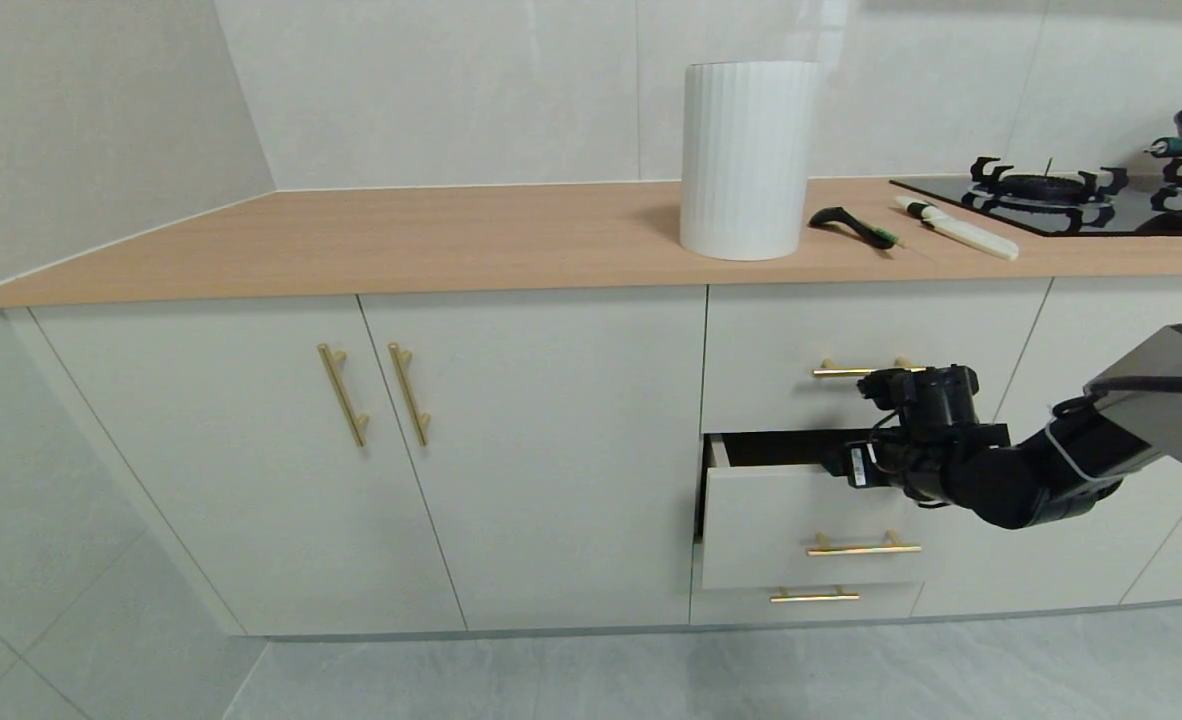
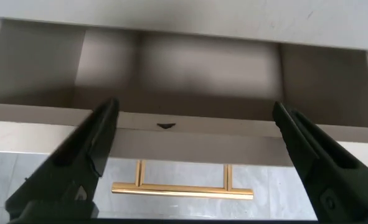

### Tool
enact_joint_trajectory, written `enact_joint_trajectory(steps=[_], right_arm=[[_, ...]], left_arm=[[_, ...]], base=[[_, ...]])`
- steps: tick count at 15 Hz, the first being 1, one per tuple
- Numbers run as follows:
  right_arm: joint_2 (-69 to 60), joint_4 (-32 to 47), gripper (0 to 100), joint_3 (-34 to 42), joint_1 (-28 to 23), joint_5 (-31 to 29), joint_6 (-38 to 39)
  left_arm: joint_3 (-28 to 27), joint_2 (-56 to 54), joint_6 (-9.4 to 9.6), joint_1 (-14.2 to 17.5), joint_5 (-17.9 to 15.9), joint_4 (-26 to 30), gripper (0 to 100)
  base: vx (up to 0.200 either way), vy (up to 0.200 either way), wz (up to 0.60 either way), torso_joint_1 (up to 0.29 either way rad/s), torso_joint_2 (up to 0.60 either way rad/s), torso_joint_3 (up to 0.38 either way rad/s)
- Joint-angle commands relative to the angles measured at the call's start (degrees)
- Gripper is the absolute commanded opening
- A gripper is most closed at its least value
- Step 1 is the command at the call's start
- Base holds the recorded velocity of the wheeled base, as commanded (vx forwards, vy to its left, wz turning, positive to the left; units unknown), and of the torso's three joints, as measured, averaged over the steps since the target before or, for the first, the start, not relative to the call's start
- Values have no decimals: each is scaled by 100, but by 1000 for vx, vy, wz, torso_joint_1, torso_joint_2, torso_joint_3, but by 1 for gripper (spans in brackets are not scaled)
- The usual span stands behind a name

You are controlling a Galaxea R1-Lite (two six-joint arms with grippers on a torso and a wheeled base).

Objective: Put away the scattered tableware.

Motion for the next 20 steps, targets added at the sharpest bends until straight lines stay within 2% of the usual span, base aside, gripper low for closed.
enact_joint_trajectory(steps=[1, 5, 11, 16, 20], right_arm=[[40, 27, 100, 17, 3, 3, 2], [-65, 36, 100, 246, 21, 3, 2], [-504, 19, 100, 975, 21, 12, 37], [-1375, -8, 100, 2197, 30, 12, 72], [-2262, -8, 100, 3340, 276, 29, 187]], left_arm=[[0, 7, -2, 1, 2, 0, 100], [0, 7, -2, 1, 2, 0, 100], [0, 7, -2, 1, 2, 0, 100], [0, 7, 7, 1, 2, 0, 100], [0, 7, 7, 1, 2, 0, 100]], base=[[0, 0, 0, 0, 0, 0], [0, 0, 0, 0, 0, 0], [0, 0, 0, 0, 0, 0], [0, 0, 0, 0, 0, 0], [0, 0, 0, 0, 0, 0]])
